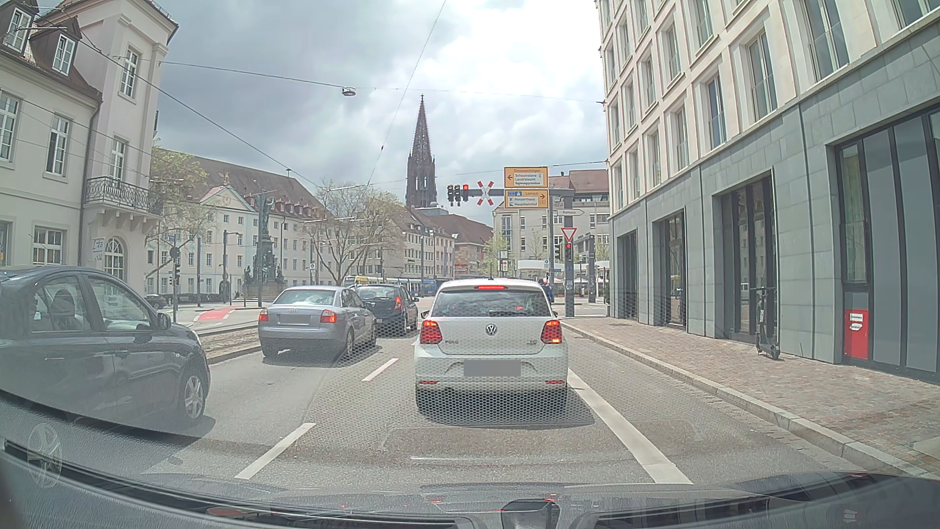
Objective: Follow the waypoints while adhering to traffic rules and regulations
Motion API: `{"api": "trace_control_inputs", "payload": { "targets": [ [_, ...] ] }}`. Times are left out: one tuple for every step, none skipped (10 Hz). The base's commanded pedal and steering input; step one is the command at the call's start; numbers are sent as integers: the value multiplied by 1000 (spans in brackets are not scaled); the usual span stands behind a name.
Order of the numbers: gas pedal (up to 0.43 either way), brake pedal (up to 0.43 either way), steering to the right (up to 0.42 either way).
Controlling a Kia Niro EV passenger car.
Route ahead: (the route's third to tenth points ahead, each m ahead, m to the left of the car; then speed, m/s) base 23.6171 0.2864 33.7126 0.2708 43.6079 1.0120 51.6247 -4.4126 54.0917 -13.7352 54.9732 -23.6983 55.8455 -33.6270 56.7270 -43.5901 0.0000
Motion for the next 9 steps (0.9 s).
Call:
{"api": "trace_control_inputs", "payload": {
  "targets": [
    [0, 232, -11],
    [0, 232, -11],
    [0, 232, -11],
    [0, 232, -11],
    [0, 232, -11],
    [0, 232, -11],
    [0, 232, -11],
    [0, 232, -11],
    [0, 232, -11]
  ]
}}
